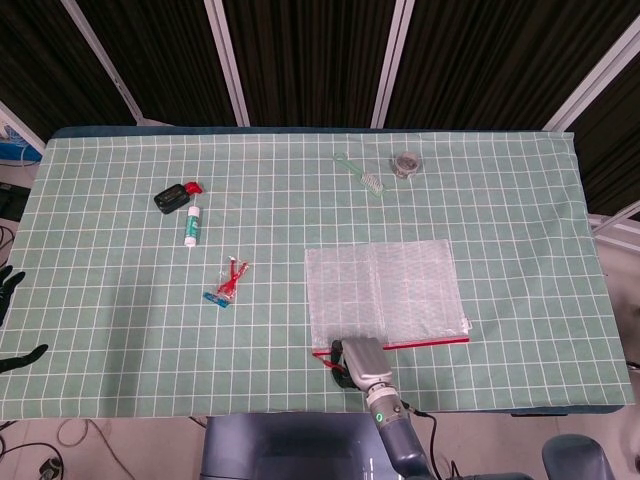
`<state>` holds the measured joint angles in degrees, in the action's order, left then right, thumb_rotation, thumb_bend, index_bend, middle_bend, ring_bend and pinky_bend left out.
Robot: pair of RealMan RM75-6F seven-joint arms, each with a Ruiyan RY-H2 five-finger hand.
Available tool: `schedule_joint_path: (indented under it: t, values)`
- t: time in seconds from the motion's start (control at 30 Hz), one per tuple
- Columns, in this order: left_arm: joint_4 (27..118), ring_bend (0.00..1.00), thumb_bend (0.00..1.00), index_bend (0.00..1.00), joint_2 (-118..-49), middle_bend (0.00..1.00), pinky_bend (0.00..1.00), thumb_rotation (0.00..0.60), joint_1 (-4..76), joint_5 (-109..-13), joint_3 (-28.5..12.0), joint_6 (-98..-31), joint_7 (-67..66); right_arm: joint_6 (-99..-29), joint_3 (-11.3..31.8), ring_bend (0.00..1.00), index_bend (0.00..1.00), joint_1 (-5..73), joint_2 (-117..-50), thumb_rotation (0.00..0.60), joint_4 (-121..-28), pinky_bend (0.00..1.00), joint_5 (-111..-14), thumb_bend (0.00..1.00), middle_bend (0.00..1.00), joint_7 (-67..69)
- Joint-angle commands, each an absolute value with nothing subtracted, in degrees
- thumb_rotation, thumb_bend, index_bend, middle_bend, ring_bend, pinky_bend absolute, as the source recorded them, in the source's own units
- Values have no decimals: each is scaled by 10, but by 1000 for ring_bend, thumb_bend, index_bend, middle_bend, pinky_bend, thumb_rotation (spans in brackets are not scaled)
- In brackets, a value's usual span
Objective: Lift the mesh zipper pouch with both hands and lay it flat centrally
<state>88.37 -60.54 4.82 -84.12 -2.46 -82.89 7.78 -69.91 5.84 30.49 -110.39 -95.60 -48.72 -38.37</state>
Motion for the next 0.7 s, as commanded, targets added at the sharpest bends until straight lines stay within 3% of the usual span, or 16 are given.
schedule_joint_path:
  t: [0.03,0.33,0.7]
  values:
    - [884,0,0,0,-605,0,0,600,48,-841,-24,-829,79,-699,58,1000,567,304,-1104,600,-956,1000,-487,504,1000,-384]
    - [885,0,0,0,-605,0,0,600,48,-840,-24,-828,77,-702,60,1000,600,304,-1101,600,-975,1000,-497,636,1000,-386]
    - [892,0,0,0,-606,0,0,600,49,-827,-27,-823,58,-725,98,1000,643,321,-1072,600,-1045,1000,-498,677,1000,-420]
